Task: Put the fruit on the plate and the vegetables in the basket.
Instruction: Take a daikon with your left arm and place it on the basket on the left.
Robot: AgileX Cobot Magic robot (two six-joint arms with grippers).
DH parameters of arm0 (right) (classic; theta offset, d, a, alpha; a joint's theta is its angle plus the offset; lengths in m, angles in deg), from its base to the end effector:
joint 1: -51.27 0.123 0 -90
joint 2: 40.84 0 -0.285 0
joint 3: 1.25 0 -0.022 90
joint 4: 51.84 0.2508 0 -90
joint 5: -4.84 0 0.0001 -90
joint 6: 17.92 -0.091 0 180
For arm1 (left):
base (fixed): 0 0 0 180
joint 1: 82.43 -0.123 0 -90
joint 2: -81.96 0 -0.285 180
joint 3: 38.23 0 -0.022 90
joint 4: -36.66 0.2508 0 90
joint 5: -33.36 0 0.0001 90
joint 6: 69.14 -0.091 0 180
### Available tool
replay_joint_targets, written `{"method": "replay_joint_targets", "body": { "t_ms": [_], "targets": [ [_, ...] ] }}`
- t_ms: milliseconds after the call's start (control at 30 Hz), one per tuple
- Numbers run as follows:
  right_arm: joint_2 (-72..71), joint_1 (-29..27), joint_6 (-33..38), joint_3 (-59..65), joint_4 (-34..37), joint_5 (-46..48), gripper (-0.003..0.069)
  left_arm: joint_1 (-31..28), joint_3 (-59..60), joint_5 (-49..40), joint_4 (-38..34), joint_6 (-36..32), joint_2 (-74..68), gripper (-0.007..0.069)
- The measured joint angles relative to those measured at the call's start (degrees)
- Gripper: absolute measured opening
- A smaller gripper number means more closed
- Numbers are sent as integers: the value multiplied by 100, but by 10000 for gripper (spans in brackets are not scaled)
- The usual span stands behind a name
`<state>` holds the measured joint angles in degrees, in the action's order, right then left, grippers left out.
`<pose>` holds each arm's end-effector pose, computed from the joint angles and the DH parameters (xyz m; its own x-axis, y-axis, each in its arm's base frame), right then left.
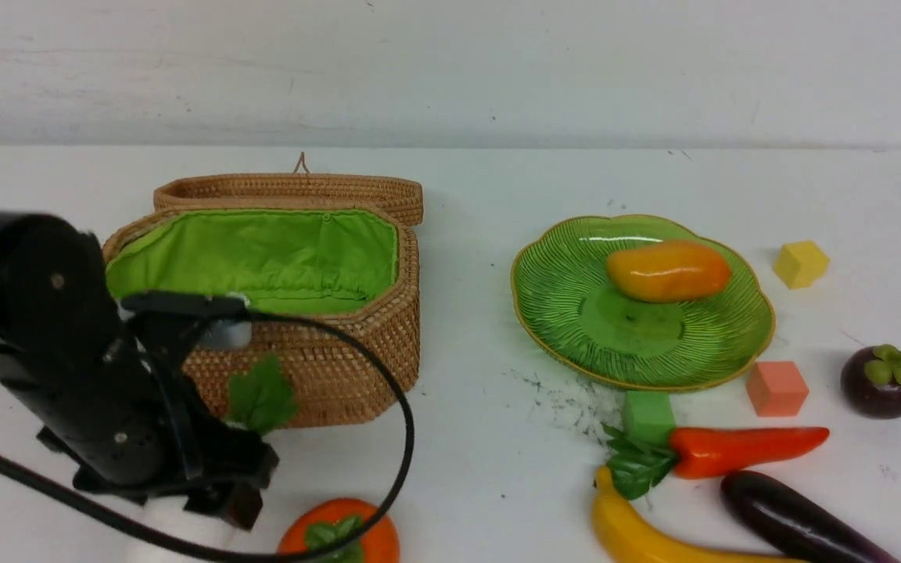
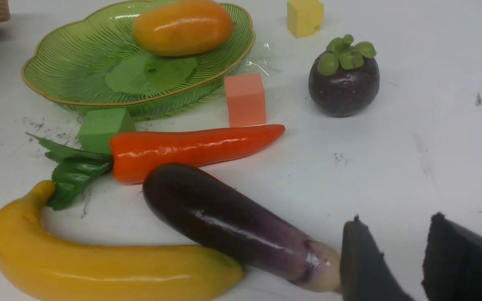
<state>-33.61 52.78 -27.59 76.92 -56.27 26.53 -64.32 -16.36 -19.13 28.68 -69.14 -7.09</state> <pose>0.0525 -0.0012 0.1742 -0.2913 0.0891 -0.9525 0.0293 0.9960 0.0842 0.2474 -0.0915 0.2524 -0.9352 0.2169 -0.2800 0.2607 0.9567 -0.1297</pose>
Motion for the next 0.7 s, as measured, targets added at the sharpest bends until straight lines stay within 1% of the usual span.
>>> {"method": "replay_joint_targets", "body": {
  "t_ms": [100,167,200,267,300,333,400,433,467,533,667,700],
  "targets": [
    [0,0,0,0,0,0,245,0,-543,64,12,53,474,498],
    [0,0,0,0,0,0,245,0,-978,416,14,359,690,498],
    [0,0,0,0,0,0,245,0,-1051,500,19,405,699,498],
    [0,0,0,0,0,0,245,0,-1477,993,167,1280,632,498],
    [0,0,0,0,0,0,245,0,-1535,1047,188,1362,614,498],
    [0,0,0,0,0,0,245,0,-1751,1218,388,2112,411,498],
    [0,0,0,0,0,0,245,0,-1920,1305,621,3017,119,498],
    [0,0,0,0,0,0,245,0,-2079,1349,797,3729,-133,498],
    [0,0,0,0,0,0,245,0,-2187,1349,956,4290,-352,498],
    [0,0,0,0,0,0,245,0,-2362,1349,1264,5231,-767,498],
    [0,0,0,0,0,0,245,0,-2667,1329,1683,6357,-1375,498],
    [0,0,0,0,0,0,245,0,-2680,1329,1697,6403,-1398,498]
  ]
}}
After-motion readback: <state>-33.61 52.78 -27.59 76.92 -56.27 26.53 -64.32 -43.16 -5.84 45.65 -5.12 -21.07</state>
